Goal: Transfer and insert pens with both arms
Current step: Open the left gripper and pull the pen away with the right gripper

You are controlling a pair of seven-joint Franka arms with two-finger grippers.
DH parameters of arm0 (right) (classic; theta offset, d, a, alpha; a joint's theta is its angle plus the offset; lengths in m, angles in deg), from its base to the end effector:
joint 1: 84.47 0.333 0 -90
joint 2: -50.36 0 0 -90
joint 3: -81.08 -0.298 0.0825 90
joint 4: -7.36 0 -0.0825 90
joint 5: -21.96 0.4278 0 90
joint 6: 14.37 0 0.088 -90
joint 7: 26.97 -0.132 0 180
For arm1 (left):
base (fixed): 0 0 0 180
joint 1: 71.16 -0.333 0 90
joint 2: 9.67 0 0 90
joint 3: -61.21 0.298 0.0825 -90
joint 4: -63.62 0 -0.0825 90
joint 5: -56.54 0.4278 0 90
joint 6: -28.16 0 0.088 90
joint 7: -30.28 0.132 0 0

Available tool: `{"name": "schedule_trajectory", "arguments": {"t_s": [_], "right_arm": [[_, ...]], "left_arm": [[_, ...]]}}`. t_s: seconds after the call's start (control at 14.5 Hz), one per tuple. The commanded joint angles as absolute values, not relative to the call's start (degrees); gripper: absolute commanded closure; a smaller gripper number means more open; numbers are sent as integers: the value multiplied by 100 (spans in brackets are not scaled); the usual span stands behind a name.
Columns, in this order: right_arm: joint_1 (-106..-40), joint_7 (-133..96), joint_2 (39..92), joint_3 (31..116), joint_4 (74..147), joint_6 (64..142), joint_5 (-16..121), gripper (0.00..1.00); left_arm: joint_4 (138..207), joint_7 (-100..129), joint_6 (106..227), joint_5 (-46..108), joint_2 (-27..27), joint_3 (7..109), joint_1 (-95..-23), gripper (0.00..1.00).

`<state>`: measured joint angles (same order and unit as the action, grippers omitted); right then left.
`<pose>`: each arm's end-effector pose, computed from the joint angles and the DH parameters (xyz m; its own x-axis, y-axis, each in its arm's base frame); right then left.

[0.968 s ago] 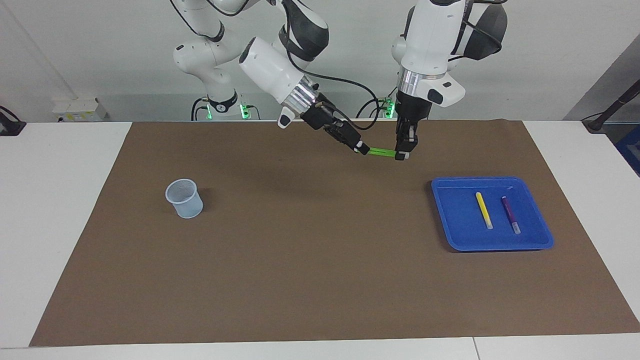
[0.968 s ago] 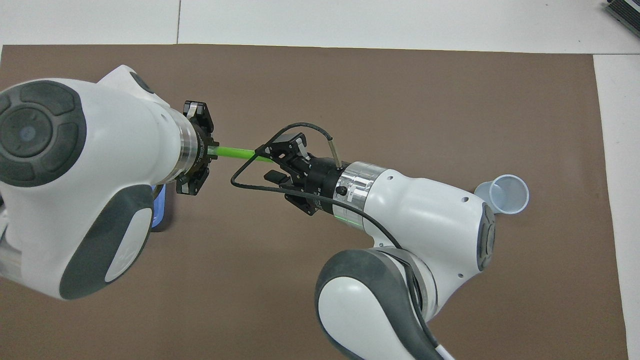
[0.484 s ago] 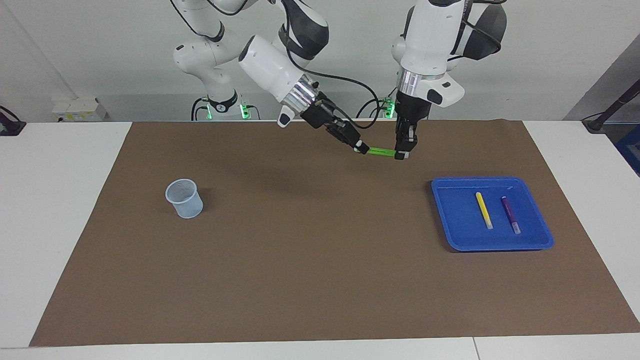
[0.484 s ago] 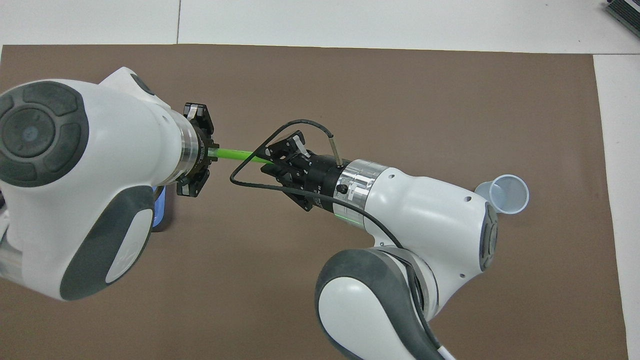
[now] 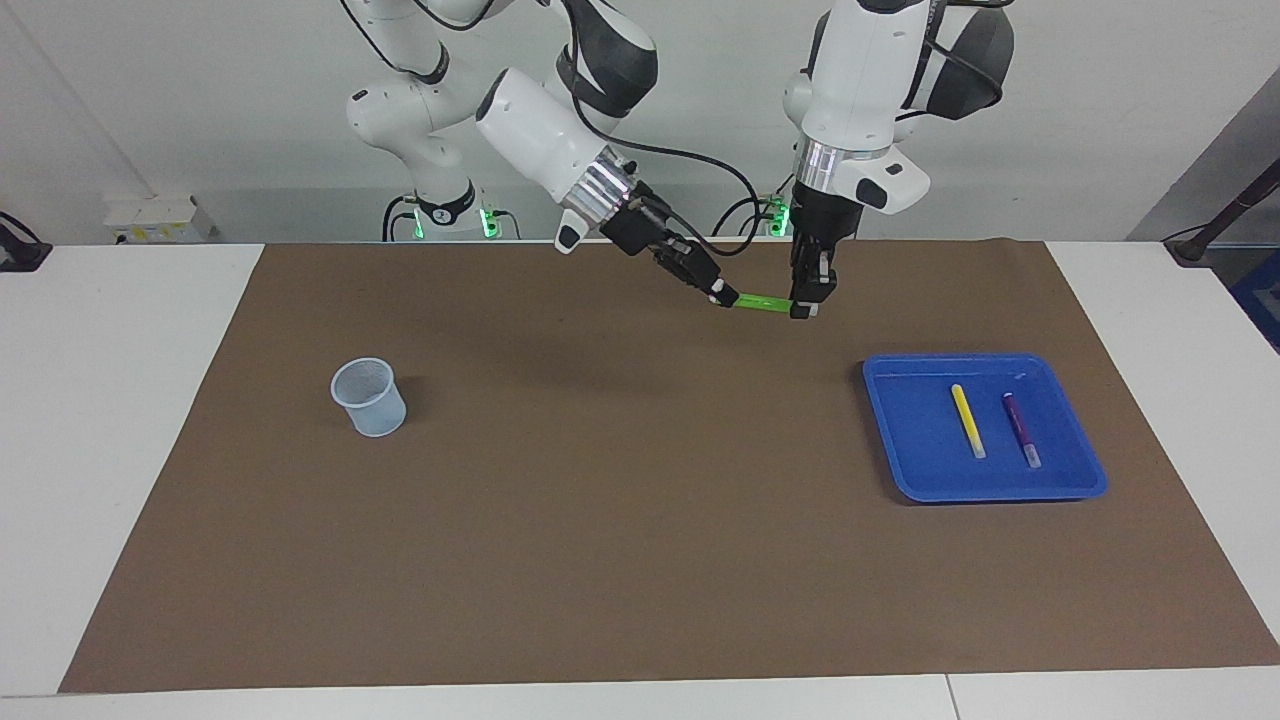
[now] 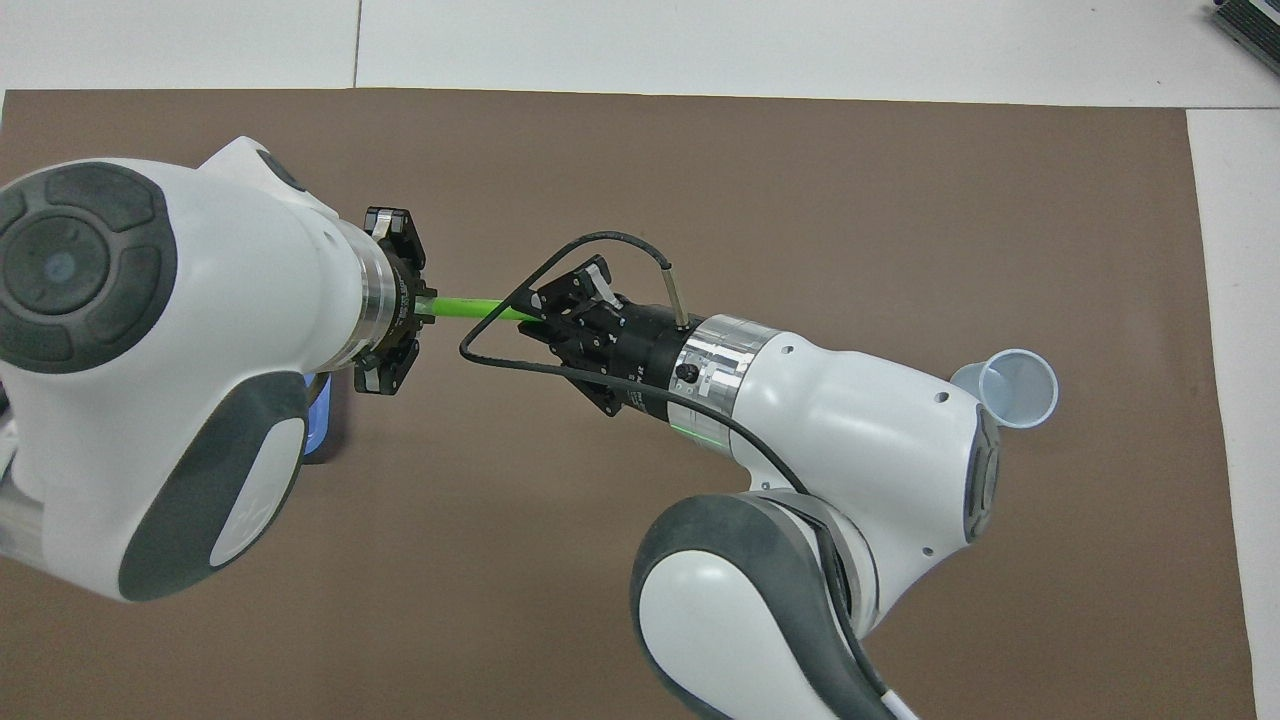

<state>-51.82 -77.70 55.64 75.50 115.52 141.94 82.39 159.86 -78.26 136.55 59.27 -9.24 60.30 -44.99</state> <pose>0.5528 0.4029 0.4781 0.6080 -0.6440 -0.4644 -0.6975 -0.1538 -0.6999 0.5650 -0.2836 0.5514 0.1608 0.9868 -0.0197 0.9662 -0.1533 0.2073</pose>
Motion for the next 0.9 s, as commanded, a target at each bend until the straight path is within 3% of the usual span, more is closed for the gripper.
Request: {"name": "schedule_trajectory", "arguments": {"t_s": [0.0,0.21,0.41,0.55,0.83], "right_arm": [[-5177,-7760,5660,7545,11432,14233,8463,100],[-5177,-7760,5660,7545,11432,14225,8463,100],[-5177,-7760,5660,7545,11432,14225,8463,100],[-5177,-7760,5660,7545,11432,14225,8463,100],[-5177,-7760,5660,7545,11432,14225,8463,100]], "left_arm": [[16048,-7818,13627,5997,-1046,6086,-4383,100],[16057,-7774,13618,5997,-1046,6086,-4383,99],[16057,-7765,13618,5997,-1046,6086,-4383,68],[16057,-7783,13635,5997,-1055,6086,-4383,55],[16100,-7774,13671,5997,-1125,6086,-4383,51]]}}
